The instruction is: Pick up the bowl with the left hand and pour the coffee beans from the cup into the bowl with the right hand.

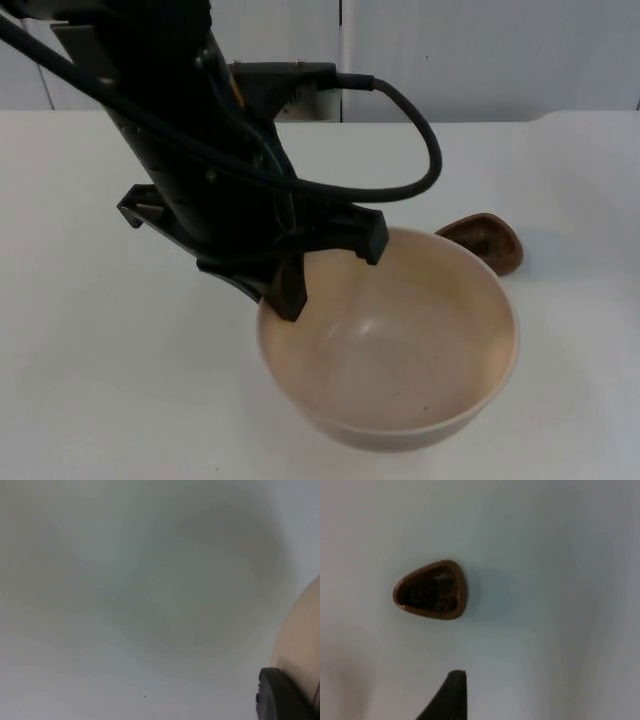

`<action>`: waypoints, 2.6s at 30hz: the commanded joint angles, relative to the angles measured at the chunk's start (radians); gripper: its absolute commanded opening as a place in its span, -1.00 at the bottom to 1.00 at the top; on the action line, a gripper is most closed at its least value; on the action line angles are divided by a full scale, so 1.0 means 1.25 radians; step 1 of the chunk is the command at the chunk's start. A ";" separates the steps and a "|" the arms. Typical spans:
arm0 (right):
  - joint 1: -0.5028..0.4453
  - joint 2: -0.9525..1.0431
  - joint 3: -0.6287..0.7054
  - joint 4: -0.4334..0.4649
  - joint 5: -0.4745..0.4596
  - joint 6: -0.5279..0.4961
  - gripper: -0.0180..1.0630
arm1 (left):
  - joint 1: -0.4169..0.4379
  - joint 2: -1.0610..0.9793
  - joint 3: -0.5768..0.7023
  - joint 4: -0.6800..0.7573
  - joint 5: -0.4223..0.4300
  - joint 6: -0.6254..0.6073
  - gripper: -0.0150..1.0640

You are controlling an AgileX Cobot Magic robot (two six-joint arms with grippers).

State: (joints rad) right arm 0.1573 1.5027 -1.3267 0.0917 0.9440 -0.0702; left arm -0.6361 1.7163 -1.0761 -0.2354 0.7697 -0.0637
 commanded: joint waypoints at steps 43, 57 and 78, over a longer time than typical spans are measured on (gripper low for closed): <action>0.173 0.552 -0.435 -0.190 0.177 0.175 0.96 | -0.002 -0.008 0.004 -0.009 -0.006 -0.001 -0.98; 0.172 0.637 -0.446 -0.174 0.110 0.175 0.81 | -0.002 -0.008 0.004 -0.009 -0.013 -0.001 -0.98; 0.172 0.710 -0.444 -0.144 0.037 0.197 0.38 | -0.002 -0.008 0.004 -0.009 -0.014 -0.001 -0.98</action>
State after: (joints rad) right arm 0.3718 2.3858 -1.8771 -0.0956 0.9952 0.1725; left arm -0.6361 1.7163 -1.0761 -0.2354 0.7638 -0.0637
